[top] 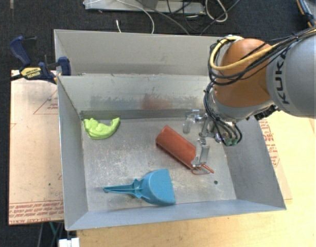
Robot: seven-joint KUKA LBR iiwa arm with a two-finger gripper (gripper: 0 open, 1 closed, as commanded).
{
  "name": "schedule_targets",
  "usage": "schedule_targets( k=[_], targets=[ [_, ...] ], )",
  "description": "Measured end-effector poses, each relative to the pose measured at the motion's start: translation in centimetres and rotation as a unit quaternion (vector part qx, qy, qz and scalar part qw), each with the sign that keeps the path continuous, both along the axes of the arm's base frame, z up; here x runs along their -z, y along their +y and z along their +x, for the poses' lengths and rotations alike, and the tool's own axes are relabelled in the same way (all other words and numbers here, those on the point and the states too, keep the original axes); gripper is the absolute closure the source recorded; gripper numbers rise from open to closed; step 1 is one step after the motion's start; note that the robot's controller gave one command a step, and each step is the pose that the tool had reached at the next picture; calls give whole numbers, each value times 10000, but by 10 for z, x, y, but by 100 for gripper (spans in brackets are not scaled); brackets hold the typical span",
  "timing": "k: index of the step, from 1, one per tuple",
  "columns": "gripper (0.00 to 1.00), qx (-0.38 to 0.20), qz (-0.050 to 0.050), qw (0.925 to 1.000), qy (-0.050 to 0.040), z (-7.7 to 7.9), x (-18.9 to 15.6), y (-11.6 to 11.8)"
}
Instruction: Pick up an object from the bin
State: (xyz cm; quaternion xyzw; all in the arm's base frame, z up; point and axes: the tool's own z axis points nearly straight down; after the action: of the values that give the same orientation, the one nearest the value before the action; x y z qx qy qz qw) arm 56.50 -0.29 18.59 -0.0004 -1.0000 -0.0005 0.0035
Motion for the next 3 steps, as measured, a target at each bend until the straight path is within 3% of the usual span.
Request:
schedule_targets(
  k=[1,2,3],
  targets=[
    [0,0,0,10000,-42,2,-5,0],
    [0,1330,1,9911,-45,13,102,-9],
    [0,1258,9,9920,-104,0,37,-2]
  ],
)
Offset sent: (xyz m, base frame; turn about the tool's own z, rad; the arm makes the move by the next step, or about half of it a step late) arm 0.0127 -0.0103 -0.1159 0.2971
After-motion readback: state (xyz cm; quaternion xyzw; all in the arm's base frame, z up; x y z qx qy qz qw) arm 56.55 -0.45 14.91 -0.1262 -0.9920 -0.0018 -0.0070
